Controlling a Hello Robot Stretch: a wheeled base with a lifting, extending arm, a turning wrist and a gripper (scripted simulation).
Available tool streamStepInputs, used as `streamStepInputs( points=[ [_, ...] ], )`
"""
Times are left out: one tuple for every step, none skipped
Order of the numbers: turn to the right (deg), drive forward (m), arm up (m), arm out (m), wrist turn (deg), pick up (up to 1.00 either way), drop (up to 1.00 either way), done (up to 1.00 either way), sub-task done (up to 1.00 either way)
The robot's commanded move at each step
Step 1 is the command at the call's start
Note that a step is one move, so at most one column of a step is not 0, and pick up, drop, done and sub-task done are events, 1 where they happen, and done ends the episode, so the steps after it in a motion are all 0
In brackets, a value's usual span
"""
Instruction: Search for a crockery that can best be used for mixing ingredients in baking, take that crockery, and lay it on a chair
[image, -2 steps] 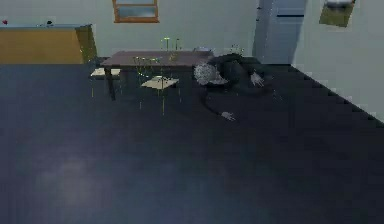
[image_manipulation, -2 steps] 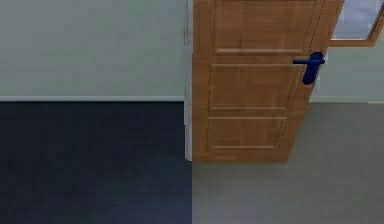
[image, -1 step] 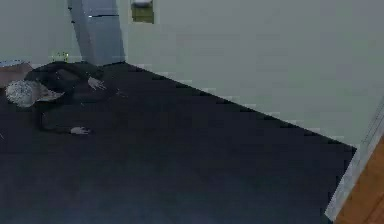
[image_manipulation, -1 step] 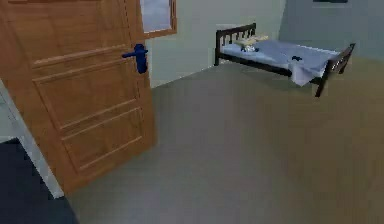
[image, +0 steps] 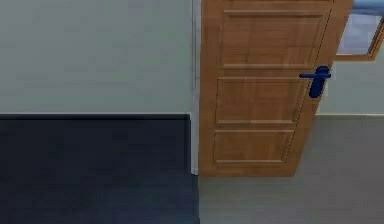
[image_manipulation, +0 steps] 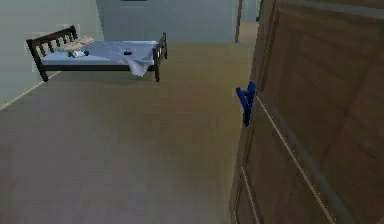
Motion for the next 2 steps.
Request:
streamStepInputs(
  points=[
    [0.0, 0.30, 0.00, 0.00, 0.0, 0.00, 0.00, 0.00, 0.00],
    [-45.0, 0.00, 0.00, 0.00, 0.0, 0.00, 0.00, 0.00, 0.00]
  ],
)
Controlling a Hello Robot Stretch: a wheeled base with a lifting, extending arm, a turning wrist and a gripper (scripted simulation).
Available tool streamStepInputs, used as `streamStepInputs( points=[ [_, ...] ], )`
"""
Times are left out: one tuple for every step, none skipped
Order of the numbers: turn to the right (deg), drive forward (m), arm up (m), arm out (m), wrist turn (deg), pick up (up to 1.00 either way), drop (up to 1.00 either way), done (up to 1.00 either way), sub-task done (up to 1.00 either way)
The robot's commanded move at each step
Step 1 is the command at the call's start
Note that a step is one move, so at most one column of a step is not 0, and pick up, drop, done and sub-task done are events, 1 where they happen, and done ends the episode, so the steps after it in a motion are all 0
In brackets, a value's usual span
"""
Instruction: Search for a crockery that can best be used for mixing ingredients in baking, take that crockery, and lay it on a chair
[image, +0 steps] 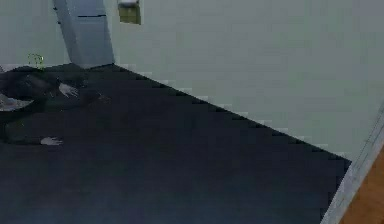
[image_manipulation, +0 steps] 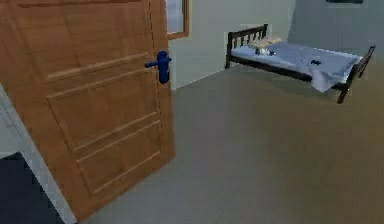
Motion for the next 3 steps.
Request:
streamStepInputs(
  points=[
    [-36.0, 0.00, 0.00, 0.00, 0.0, 0.00, 0.00, 0.00, 0.00],
    [0.0, 0.10, 0.00, 0.00, 0.0, 0.00, 0.00, 0.00, 0.00],
    [-45.0, 0.00, 0.00, 0.00, 0.0, 0.00, 0.00, 0.00, 0.00]
  ],
)
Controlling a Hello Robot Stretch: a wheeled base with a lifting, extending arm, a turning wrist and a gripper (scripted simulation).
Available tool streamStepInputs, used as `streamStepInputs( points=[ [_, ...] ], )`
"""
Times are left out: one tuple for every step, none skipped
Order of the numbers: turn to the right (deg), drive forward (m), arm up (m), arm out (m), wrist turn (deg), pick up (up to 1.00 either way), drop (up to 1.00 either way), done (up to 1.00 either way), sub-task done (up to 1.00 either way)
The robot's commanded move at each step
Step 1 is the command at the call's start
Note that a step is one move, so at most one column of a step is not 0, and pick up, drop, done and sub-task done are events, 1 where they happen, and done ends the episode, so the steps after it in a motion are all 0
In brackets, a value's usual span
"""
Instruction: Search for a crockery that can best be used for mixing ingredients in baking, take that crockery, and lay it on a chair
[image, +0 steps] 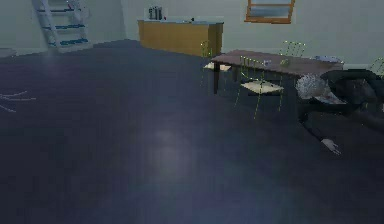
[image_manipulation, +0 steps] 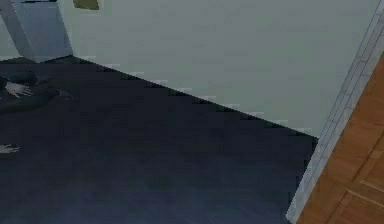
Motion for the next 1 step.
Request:
streamStepInputs(
  points=[
    [-6.0, 0.00, 0.00, 0.00, 0.0, 0.00, 0.00, 0.00, 0.00]
  ],
)
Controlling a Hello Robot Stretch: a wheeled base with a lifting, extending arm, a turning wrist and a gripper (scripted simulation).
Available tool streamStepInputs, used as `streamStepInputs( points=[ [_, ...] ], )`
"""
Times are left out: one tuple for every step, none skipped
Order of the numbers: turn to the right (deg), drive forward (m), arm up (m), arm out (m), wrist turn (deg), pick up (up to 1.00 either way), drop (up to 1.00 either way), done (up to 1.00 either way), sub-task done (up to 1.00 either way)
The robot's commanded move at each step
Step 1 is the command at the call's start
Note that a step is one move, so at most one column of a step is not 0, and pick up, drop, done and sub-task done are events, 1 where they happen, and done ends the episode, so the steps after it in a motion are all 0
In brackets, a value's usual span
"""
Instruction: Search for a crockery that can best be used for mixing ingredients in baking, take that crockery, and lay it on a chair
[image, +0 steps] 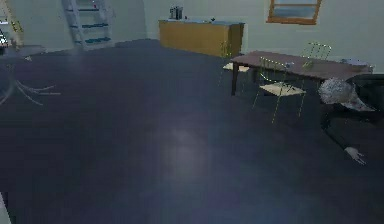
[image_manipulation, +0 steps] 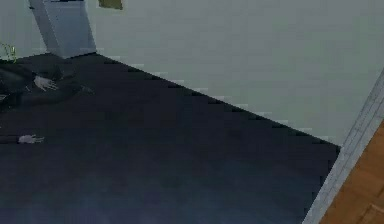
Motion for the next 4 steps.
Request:
streamStepInputs(
  points=[
    [0.0, 0.70, 0.00, 0.00, 0.0, 0.00, 0.00, 0.00, 0.00],
    [-45.0, 0.00, 0.00, 0.00, 0.0, 0.00, 0.00, 0.00, 0.00],
    [-6.0, 0.00, 0.00, 0.00, 0.0, 0.00, 0.00, 0.00, 0.00],
    [0.0, 1.00, 0.00, 0.00, 0.0, 0.00, 0.00, 0.00, 0.00]
  ],
)
